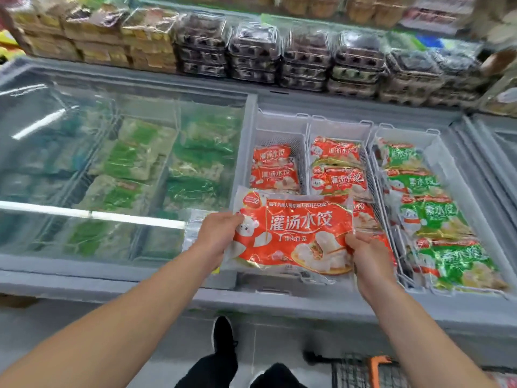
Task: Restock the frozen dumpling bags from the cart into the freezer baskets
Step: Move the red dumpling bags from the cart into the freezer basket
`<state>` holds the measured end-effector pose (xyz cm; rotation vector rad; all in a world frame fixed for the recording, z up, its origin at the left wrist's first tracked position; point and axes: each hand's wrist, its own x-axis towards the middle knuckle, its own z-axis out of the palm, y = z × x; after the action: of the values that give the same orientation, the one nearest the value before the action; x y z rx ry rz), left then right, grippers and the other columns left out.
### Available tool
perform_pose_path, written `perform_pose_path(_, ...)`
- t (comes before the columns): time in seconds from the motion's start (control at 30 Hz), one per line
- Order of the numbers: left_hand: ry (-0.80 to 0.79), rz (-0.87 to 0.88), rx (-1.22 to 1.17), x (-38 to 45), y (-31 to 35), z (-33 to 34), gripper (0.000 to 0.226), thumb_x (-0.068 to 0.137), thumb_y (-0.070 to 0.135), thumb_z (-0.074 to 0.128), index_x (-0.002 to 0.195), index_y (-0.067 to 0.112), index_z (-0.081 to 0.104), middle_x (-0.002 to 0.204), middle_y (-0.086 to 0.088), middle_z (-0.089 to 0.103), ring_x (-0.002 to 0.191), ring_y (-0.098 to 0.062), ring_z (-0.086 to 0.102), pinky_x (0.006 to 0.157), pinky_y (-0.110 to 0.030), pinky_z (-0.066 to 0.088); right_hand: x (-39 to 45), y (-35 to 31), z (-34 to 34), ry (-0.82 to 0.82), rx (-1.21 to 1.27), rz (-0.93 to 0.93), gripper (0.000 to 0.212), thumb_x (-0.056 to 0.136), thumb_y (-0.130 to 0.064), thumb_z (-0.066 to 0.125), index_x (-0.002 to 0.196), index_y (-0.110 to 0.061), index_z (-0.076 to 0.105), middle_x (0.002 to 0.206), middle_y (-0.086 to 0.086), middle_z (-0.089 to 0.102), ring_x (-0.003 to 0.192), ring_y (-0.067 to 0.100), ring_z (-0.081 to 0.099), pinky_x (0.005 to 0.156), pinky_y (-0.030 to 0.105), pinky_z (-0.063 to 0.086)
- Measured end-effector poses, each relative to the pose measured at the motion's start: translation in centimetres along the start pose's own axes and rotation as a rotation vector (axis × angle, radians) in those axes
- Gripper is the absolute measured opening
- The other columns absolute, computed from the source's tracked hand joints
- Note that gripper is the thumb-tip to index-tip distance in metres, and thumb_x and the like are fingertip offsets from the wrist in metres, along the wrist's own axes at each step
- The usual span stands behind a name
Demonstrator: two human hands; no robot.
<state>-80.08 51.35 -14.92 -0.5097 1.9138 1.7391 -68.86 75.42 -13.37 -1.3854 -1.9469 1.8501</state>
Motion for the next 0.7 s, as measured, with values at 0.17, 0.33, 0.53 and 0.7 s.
perform_pose_path(0.17,-0.083,-0.029,0.054,5.3,3.0,3.5,0.012,0.082,0.002,0.066,0.078,0.009,0.076,0.079,-0.01,0.077,0.078,-0.028,0.074,0.078,-0.044,0.061,4.5,-3.4,0.9,0.057,-0.023,0.033,0.019,0.094,-0.008,0.06,0.078,-0.013,0.069,0.073,0.003,0.074,0.082,0.028,0.07,0.082,0.048,0.057)
perform_pose_path(0.33,-0.139,-0.06,0.09,10.2,5.8,7.4,0.014,0.087,0.005,0.064,0.096,0.005,0.075,0.085,-0.008,0.078,0.073,-0.023,0.075,0.069,-0.033,0.061,10.9,-5.0,1.6,0.061,-0.15,-0.026,0.017,0.088,-0.011,0.063,0.082,0.003,0.069,0.076,0.016,0.072,0.072,0.022,0.061,0.071,0.045,0.052)
perform_pose_path(0.53,-0.04,-0.078,0.187,18.0,9.6,12.8,0.008,0.088,0.009,0.064,0.092,0.012,0.071,0.092,-0.009,0.077,0.077,-0.022,0.073,0.067,-0.032,0.059,21.8,-7.9,4.6,-0.086,-0.362,-0.082,0.024,0.096,-0.018,0.057,0.085,-0.002,0.07,0.081,0.017,0.072,0.072,0.029,0.064,0.071,0.035,0.05)
perform_pose_path(0.7,0.125,-0.12,0.214,25.3,11.1,16.0,0.006,0.073,0.017,0.068,0.078,0.014,0.067,0.086,-0.005,0.076,0.082,-0.024,0.073,0.083,-0.044,0.06,30.6,-9.1,9.7,-0.217,-0.582,-0.147,0.023,0.093,-0.009,0.056,0.07,-0.007,0.061,0.069,0.009,0.062,0.068,0.029,0.057,0.059,0.036,0.036)
